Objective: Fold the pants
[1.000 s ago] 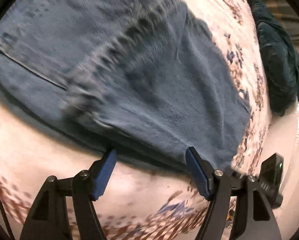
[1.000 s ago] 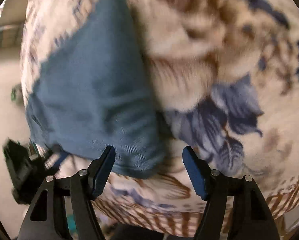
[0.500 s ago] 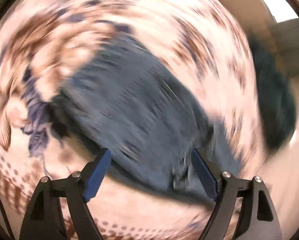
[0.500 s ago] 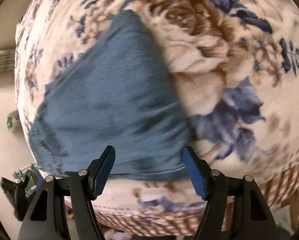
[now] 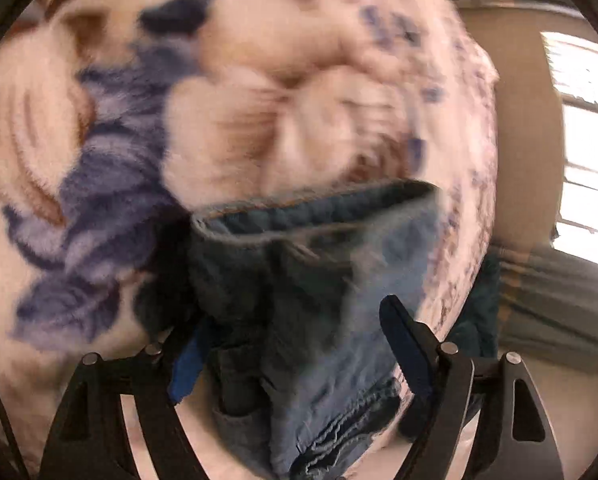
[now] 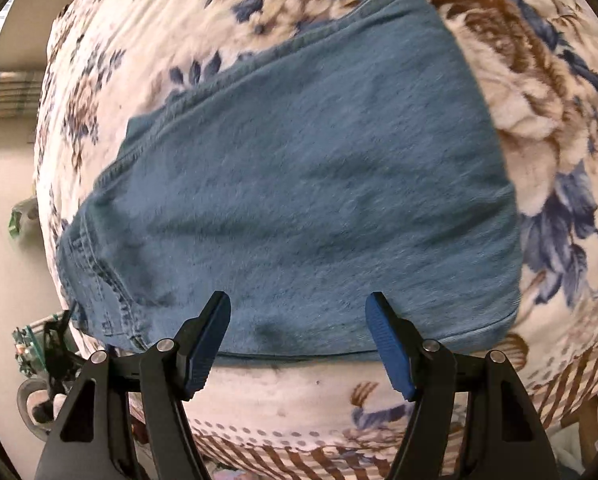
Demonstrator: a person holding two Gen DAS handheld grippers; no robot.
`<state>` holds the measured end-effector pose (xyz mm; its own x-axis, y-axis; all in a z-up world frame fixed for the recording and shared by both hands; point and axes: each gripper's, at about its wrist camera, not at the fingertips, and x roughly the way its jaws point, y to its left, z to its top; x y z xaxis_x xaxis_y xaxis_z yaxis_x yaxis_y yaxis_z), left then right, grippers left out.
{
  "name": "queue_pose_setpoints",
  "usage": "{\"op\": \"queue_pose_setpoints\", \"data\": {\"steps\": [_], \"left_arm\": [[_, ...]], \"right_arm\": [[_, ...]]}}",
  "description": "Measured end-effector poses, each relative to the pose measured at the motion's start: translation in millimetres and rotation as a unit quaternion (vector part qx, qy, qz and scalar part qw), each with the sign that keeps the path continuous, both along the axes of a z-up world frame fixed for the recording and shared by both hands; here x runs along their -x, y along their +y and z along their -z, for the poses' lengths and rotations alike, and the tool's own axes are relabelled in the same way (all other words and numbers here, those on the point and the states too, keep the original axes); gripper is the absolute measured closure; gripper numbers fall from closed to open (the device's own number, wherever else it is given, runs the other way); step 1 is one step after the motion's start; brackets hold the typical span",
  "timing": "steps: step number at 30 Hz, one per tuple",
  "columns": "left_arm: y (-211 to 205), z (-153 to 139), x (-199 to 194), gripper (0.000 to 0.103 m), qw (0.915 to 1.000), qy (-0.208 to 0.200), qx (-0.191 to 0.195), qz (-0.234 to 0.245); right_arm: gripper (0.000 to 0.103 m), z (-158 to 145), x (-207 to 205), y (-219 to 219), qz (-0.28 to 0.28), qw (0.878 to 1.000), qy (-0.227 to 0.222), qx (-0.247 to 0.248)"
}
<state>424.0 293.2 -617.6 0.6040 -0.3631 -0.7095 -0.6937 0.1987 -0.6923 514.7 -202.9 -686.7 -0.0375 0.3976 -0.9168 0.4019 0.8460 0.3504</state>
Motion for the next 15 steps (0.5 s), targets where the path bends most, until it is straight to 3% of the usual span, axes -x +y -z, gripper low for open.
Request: {"op": "queue_pose_setpoints", "data": {"steps": [2,4,7,13,14,15], "left_arm": [[-8.7,-9.9,1.5,0.025,0.9991,-0.014,-0.029,0.029],[-5.5,2.6,12.2,0.024,0.9989,0.006,-0.036,0.030],[5.7,23.9,33.4,0.023,1.0000,-0.004,-0.002,-0.007],[6.3,13.6,1.0,0.022,0.9994,-0.021,-0.029,0.000],[5.4,6.1,-5.7,0.024,0.9987,-0.036,-0.037,0.003],[4.6,-3.0,-12.6,0.037,0.9968,-0.063,-0.048,0.008]], "right_arm": [[0.031,0.5,2.0,1.9,0.001,1.000,0.001,-0.001],[0.031,-1.0,7.2,-2.7,0.004,1.000,0.002,-0.003],[0.031,-0.1,8.3,-4.7,0.011,1.000,0.007,-0.013],[0.031,2.3,8.8,-8.7,0.006,1.000,0.011,-0.015],[0.031,2.5,9.5,-9.6,0.007,1.000,0.010,-0.016],[0.031,2.8,9.7,-9.9,0.007,1.000,0.010,-0.017]]}}
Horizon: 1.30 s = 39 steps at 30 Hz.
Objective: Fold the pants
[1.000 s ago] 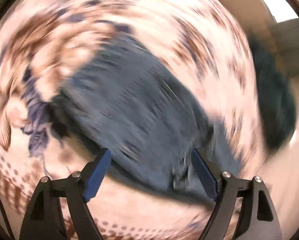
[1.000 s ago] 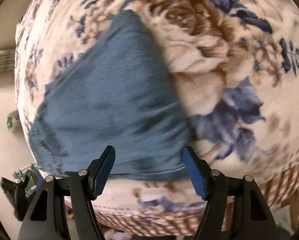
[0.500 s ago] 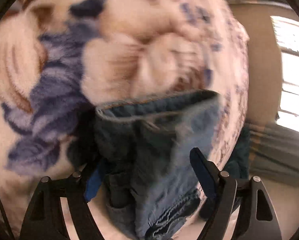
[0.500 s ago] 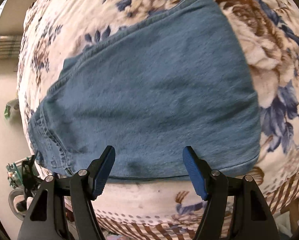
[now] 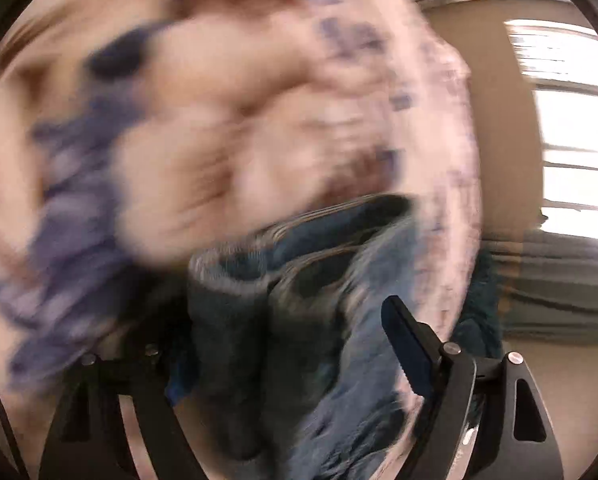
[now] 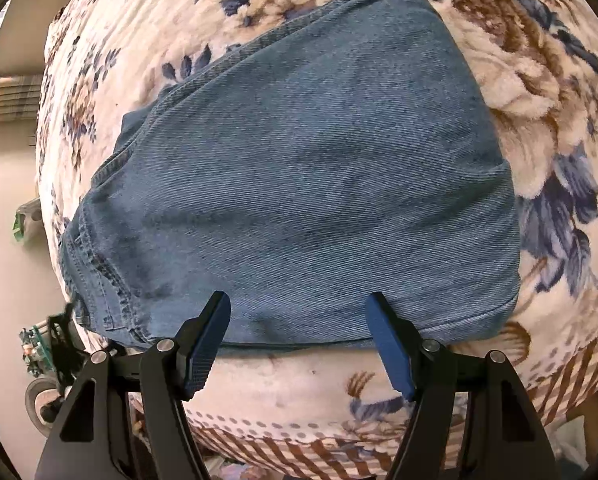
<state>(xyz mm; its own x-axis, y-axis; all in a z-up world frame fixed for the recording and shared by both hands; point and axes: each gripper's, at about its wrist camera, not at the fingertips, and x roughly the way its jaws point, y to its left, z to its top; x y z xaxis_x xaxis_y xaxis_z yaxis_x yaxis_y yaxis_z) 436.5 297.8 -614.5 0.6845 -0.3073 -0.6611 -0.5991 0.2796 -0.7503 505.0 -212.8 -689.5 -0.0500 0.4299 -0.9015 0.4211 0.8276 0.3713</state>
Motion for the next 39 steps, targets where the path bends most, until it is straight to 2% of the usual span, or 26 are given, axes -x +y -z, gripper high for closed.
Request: {"op": "queue_pose_setpoints", "data": {"steps": [1,2,4,7,9,11,13,15,16,18,20,22,25,27,29,30,33,35,38,39], "left_arm": [[-1.3,-9.4,-8.2,0.050,0.9995,-0.015,-0.023,0.014],[-3.6,-17.8,-21.5,0.064,0.9973,-0.014,-0.058,0.042],[-3.0,-13.2,-38.1,0.070,0.9949,-0.006,-0.076,0.066],[0.6,-4.2,-42.8,0.076,0.9954,0.005,-0.066,0.069],[-6.1,-22.9,-41.1,0.078,0.9920,-0.009,-0.089,0.089],[-22.7,-51.0,-41.0,0.079,0.9880,-0.045,-0.096,0.113],[-47.7,-81.9,-42.1,0.079,0.9808,-0.072,-0.107,0.146],[-86.6,-117.9,-46.4,0.079,0.9684,-0.112,-0.111,0.193],[-112.6,-134.0,-50.9,0.080,0.9585,-0.129,-0.117,0.226],[-155.6,-152.4,-54.9,0.080,0.9441,-0.154,-0.106,0.272],[-212.9,-157.1,-58.2,0.080,0.9272,-0.170,-0.090,0.321],[-272.7,-136.4,-63.1,0.081,0.9138,-0.152,-0.076,0.369],[-339.6,-88.2,-66.3,0.081,0.8932,-0.097,-0.091,0.430],[-376.6,-46.6,-65.8,0.081,0.8722,-0.043,-0.113,0.474],[-394.9,-26.6,-61.9,0.081,0.8539,-0.016,-0.149,0.498],[-402.2,-26.0,-60.7,0.081,0.8431,-0.014,-0.173,0.509],[-411.8,-37.6,-68.2,0.080,0.8259,-0.005,-0.212,0.523],[-419.5,-49.2,-69.8,0.079,0.8098,0.000,-0.239,0.536],[-412.6,-69.8,-60.3,0.077,0.8077,-0.001,-0.270,0.524],[-405.6,-74.7,-58.5,0.071,0.8104,-0.002,-0.275,0.518]], "right_arm": [[0.031,0.3,0.3,-0.2,-0.001,1.000,0.000,-0.001],[0.031,0.5,1.1,-0.8,-0.003,1.000,-0.001,-0.001],[0.031,1.5,2.2,-1.1,-0.005,1.000,0.000,-0.003],[0.031,2.1,2.4,-1.3,-0.006,1.000,-0.001,-0.004],[0.031,2.3,2.0,-1.8,-0.009,1.000,-0.004,-0.003],[0.031,1.9,2.5,-4.1,-0.007,1.000,-0.010,-0.003],[0.031,3.3,2.5,-8.1,-0.004,1.000,-0.012,-0.007],[0.031,4.1,2.3,-14.9,0.005,1.000,-0.013,-0.011],[0.031,4.0,2.3,-17.8,0.007,1.000,-0.014,-0.013],[0.031,2.8,2.9,-27.8,0.013,1.000,-0.016,-0.011],[0.031,0.8,4.9,-42.0,0.024,0.999,-0.018,-0.010],[0.031,-0.2,7.8,-55.5,0.034,0.999,-0.017,-0.011],[0.031,-4.9,16.0,-87.2,0.058,0.998,-0.018,-0.010],[0.031,-8.9,20.0,-104.0,0.062,0.998,-0.018,0.005],[0.031,-10.9,24.4,-123.3,0.068,0.997,-0.019,0.014],[0.031,-10.9,26.4,-133.5,0.073,0.997,-0.018,0.012],[0.031,-11.8,26.8,-150.1,0.071,0.997,-0.024,0.014],[0.030,-14.7,23.3,-157.6,0.070,0.997,-0.037,0.006],[0.023,-23.1,14.1,-160.1,0.065,0.996,-0.065,-0.012],[0.021,-26.6,9.8,-158.4,0.063,0.995,-0.075,-0.017]]}}
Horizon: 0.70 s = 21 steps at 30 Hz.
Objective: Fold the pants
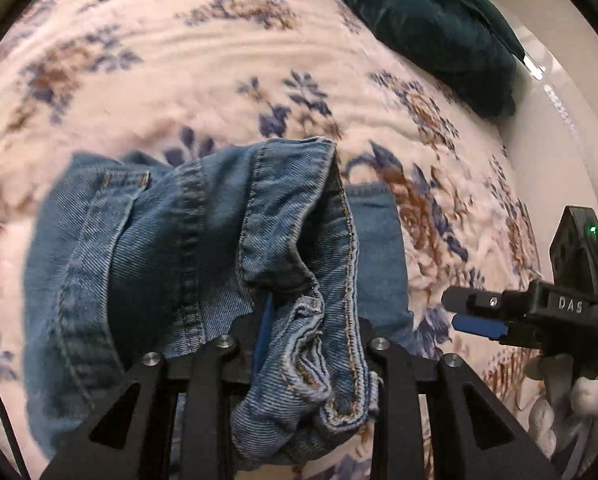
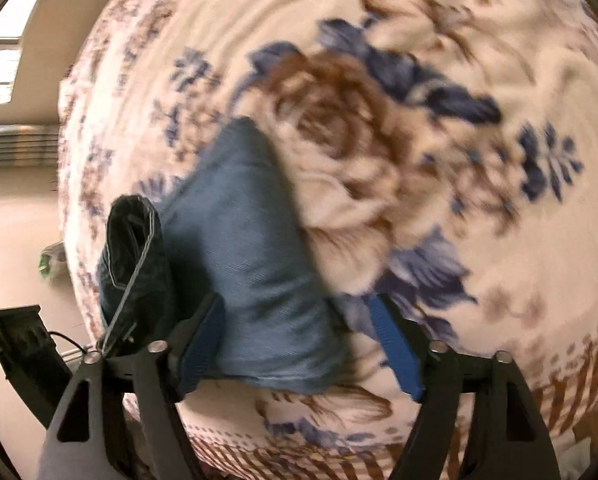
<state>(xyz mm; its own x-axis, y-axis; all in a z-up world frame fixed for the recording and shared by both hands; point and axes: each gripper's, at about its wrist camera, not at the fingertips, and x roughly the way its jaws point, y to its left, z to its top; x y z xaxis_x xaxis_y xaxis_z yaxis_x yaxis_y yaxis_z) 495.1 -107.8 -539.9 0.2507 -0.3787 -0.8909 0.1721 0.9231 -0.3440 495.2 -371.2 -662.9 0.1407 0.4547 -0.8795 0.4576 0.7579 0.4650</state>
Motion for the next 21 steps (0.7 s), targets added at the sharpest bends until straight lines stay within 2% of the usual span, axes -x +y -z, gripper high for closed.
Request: {"op": "queue_pose_setpoints", "data": {"steps": [1,2,3,4,6,11,14,17,19,21], "left_arm": [[1.8,-3.7,0.0,0.061,0.9999,-0.002,0.009,-0.005],[5.0,-4.4,-3.8,0.020,0.9996,0.005,0.024,-0.012],[8.1,-5.2,-6.5,0.000,0.9994,0.013,0.023,-0.024],[14.8,-12.0,-5.0,0.000,0.9989,0.013,0.025,-0.036],[22.1,-23.2,-2.6,0.000,0.9988,0.005,0.019,-0.046],[57.7,-49.7,10.1,0.000,0.9950,-0.027,-0.033,-0.090],[86.4,-47.8,12.9,0.000,0.9892,-0.022,-0.062,-0.131],[111.8,-36.5,12.7,0.000,0.9832,-0.009,-0.088,-0.160],[129.3,-28.1,13.3,0.000,0.9795,0.005,-0.092,-0.179],[141.7,-21.6,14.6,0.000,0.9769,0.017,-0.089,-0.193]], "right_arm": [[0.021,-3.4,-4.8,2.1,-0.003,1.000,-0.009,-0.002],[0.021,-5.2,-6.9,3.4,-0.006,1.000,-0.015,-0.005],[0.021,-7.7,-10.6,5.8,-0.009,1.000,-0.021,-0.009],[0.021,-9.7,-12.7,10.4,-0.011,1.000,-0.025,-0.011],[0.011,-15.0,-19.8,20.7,-0.026,0.999,-0.037,-0.015],[0.011,-19.2,-33.7,54.0,-0.070,0.995,-0.056,-0.044],[0.011,-16.5,-45.0,78.4,-0.101,0.991,-0.066,-0.055],[0.011,-5.5,-58.4,103.3,-0.120,0.985,-0.071,-0.100],[0.011,10.7,-64.9,121.7,-0.143,0.980,-0.062,-0.122],[0.010,29.8,-69.2,138.6,-0.168,0.981,-0.043,-0.090]]}}
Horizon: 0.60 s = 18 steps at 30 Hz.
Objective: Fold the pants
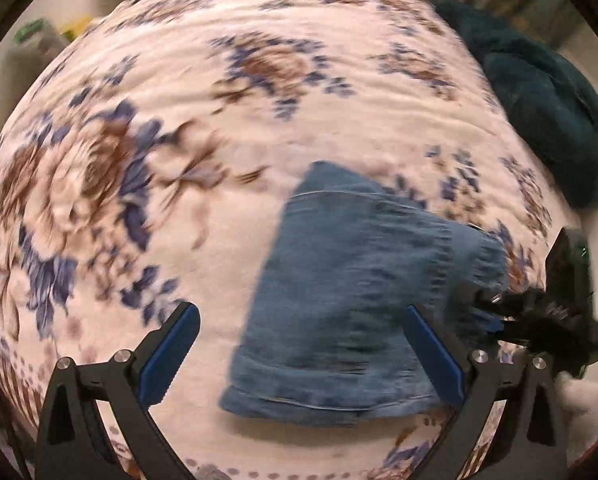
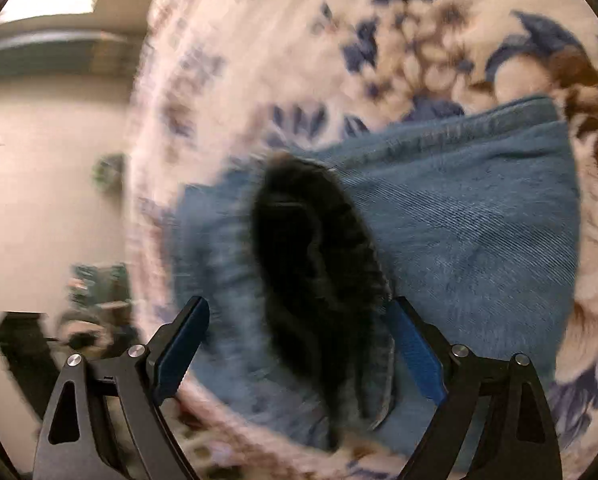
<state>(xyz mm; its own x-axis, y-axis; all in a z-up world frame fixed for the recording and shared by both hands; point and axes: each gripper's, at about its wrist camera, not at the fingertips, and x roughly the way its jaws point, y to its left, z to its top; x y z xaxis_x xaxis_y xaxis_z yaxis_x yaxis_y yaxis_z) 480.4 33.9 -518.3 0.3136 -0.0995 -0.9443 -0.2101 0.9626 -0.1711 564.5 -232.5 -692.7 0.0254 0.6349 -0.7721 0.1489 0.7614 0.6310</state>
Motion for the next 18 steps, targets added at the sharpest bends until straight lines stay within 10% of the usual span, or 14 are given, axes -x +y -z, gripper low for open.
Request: {"op": "queue_pose_setpoints", "data": {"steps": [4,6,13,18], "left_arm": [[20.4,9.4,5.6,0.000,0.9992,0.017,0.008,-0.036],[29.1,9.9,8.6,0.000,0.9984,0.020,0.013,-0.051],[38.6,13.0,9.4,0.000,0.9980,0.030,-0.005,-0.056],[35.1,10.2,7.2,0.000,0.9984,0.028,-0.003,-0.049]], "right_arm": [[0.008,7.4,-2.3,15.6,-0.023,1.000,-0.007,-0.001],[0.032,-7.7,-2.7,19.5,-0.014,0.997,-0.036,-0.066],[0.038,11.5,-7.6,58.3,-0.067,0.998,-0.022,0.005],[0.069,-6.7,3.2,62.3,-0.053,0.997,-0.049,0.018]]}}
